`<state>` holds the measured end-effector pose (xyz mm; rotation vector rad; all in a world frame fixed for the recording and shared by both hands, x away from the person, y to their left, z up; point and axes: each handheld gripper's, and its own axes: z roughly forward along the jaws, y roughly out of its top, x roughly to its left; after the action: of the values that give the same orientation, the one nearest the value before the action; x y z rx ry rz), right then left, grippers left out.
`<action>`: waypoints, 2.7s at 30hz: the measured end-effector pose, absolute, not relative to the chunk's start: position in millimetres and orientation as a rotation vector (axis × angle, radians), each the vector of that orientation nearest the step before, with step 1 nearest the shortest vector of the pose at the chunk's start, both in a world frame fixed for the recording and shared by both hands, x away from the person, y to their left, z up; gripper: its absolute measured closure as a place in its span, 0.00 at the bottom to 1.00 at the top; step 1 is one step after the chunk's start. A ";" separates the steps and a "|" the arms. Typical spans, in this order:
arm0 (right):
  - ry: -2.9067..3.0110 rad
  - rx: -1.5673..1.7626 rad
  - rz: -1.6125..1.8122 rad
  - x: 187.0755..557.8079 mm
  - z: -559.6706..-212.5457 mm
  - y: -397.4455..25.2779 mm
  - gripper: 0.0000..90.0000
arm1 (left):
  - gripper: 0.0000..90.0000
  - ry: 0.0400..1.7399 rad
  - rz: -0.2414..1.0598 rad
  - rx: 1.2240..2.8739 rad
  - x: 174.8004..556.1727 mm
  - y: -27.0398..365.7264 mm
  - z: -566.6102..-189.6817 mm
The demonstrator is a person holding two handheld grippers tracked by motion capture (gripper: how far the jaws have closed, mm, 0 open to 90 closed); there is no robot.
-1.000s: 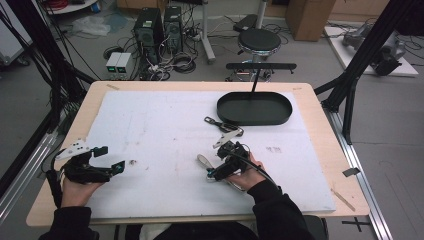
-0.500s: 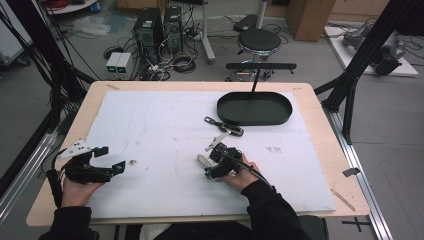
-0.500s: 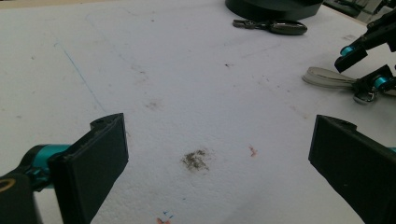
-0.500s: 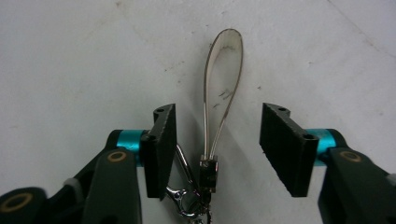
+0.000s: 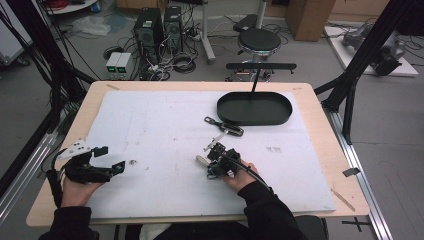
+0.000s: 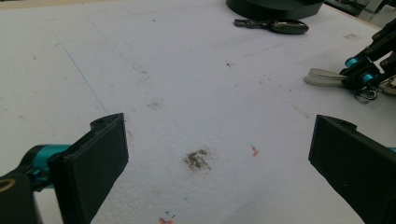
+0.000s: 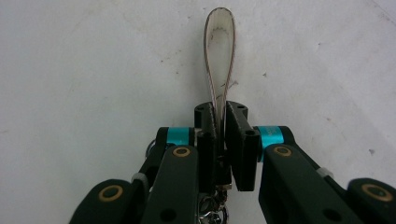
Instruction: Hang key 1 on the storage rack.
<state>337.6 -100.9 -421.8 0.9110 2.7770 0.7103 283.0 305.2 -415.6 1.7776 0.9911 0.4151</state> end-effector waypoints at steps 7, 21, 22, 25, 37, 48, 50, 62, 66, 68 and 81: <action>2.781 0.900 0.753 338.1 -420.5 -106.0 0.93 | 0.06 0.991 0.423 1.780 282.7 306.1 -415.6; 2.613 0.967 1.076 341.8 -379.9 -160.9 0.93 | 0.06 0.991 0.433 1.777 282.9 306.8 -416.0; 2.604 0.973 1.163 344.0 -374.1 -169.4 0.93 | 0.06 0.987 0.424 1.770 282.9 306.8 -415.8; 2.604 0.979 1.267 346.7 -368.0 -176.7 0.93 | 0.06 0.972 0.399 1.722 282.2 309.2 -414.0; 2.464 0.874 1.453 359.0 -320.7 -197.3 0.93 | 0.06 0.970 0.402 1.729 282.2 309.4 -414.4; 2.368 0.948 1.492 380.9 -300.5 -218.4 0.93 | 0.06 0.972 0.402 1.736 282.8 308.7 -415.7; 2.362 0.955 1.486 385.9 -298.4 -220.6 0.93 | 0.06 0.972 0.402 1.735 282.8 309.0 -415.7; 2.332 1.011 1.507 421.0 -284.4 -230.4 0.93 | 0.06 0.960 0.382 1.720 283.6 310.0 -415.9; 2.331 1.022 1.496 435.1 -279.5 -229.0 0.93 | 0.06 0.956 0.376 1.732 285.6 308.1 -417.2; 2.334 1.016 1.476 441.7 -276.3 -227.1 0.93 | 0.06 0.951 0.373 1.730 287.0 307.0 -417.8; 2.316 0.994 1.435 477.1 -271.7 -225.4 0.93 | 0.06 0.948 0.360 1.708 294.7 308.0 -421.9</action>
<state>477.1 -225.4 -271.7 0.9939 2.3162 1.4352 294.7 308.0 -421.9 1.7079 0.9479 0.3598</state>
